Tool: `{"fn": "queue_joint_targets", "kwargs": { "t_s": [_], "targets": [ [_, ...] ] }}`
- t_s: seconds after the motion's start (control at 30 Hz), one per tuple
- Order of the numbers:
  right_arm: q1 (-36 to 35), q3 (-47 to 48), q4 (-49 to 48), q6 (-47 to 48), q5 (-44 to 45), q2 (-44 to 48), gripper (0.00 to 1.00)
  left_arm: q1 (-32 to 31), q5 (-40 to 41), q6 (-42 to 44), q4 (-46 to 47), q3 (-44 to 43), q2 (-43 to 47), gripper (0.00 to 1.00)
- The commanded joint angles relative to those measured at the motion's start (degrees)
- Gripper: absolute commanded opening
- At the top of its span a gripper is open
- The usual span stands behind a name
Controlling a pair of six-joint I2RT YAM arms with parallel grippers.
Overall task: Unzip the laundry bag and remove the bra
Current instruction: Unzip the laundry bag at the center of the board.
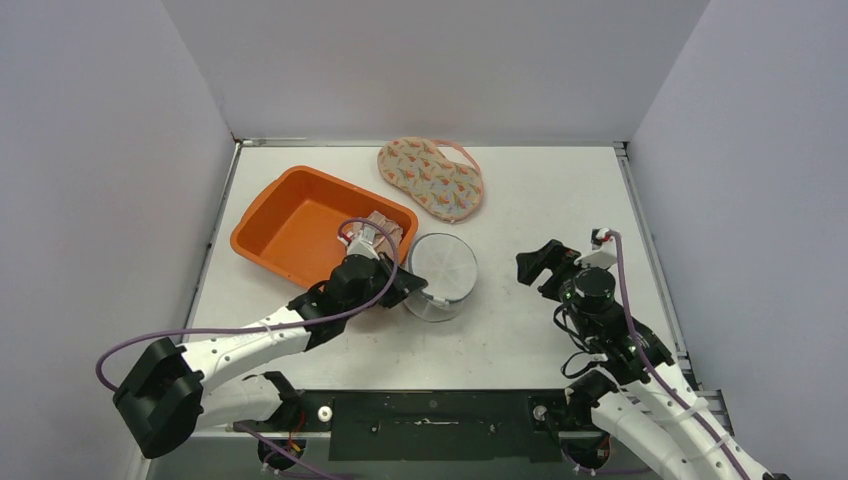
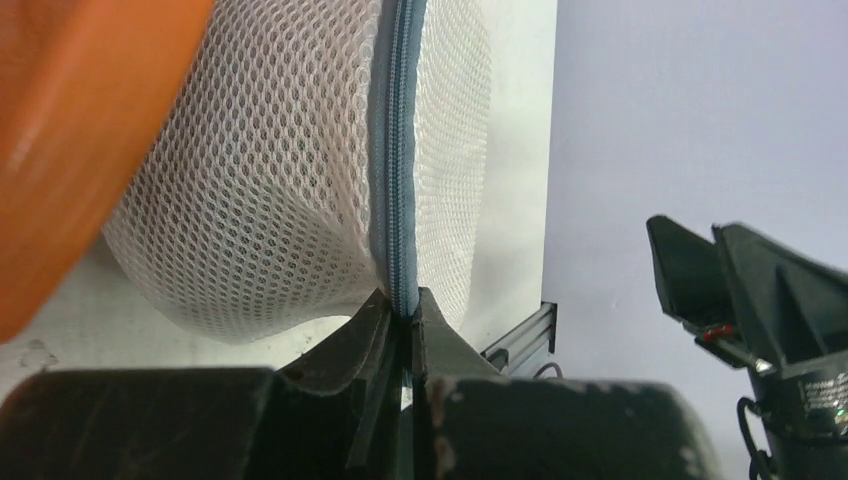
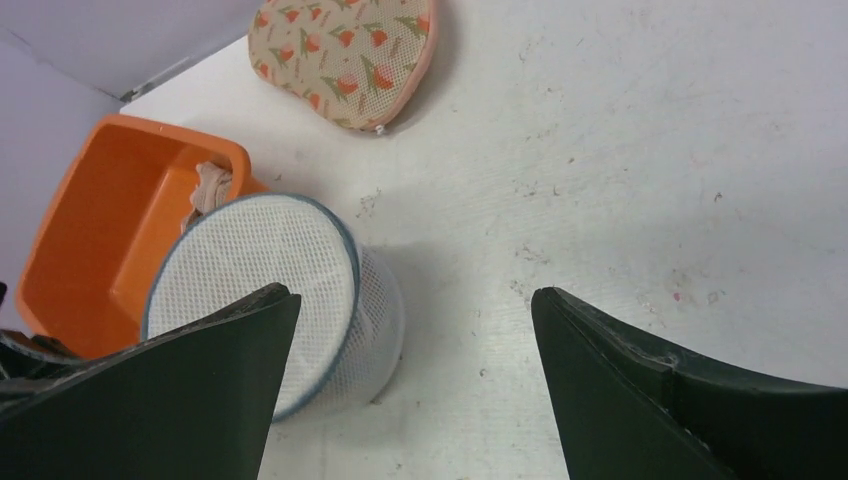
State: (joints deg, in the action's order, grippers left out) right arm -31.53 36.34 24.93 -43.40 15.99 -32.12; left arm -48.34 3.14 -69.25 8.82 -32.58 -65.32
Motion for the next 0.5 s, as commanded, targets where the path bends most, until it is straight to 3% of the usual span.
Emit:
{"fn": "queue_joint_targets", "kwargs": {
  "t_s": [0.0,0.2,0.33,0.47],
  "targets": [
    [-0.24,-2.72,-4.5,8.5,-9.11,4.13,0.9,1.58,0.37,0.46,0.44,-1.59,1.77,0.0],
    [-0.56,-10.45,-11.89,9.2,-21.76,9.94,0.9,1.52,-2.76,-6.31,5.12,-0.9,-0.58,0.0],
    [-1.92,-14.63,-14.65,8.34,-27.26,11.04,0.98,1.02,-2.5,-10.8,5.82,-1.25,-1.59,0.0],
    [-7.2,-17.89,-18.02,6.11,-25.88,10.7,0.85,0.18,-0.98,-12.11,3.43,-3.07,-1.84,0.0]
  ]
}}
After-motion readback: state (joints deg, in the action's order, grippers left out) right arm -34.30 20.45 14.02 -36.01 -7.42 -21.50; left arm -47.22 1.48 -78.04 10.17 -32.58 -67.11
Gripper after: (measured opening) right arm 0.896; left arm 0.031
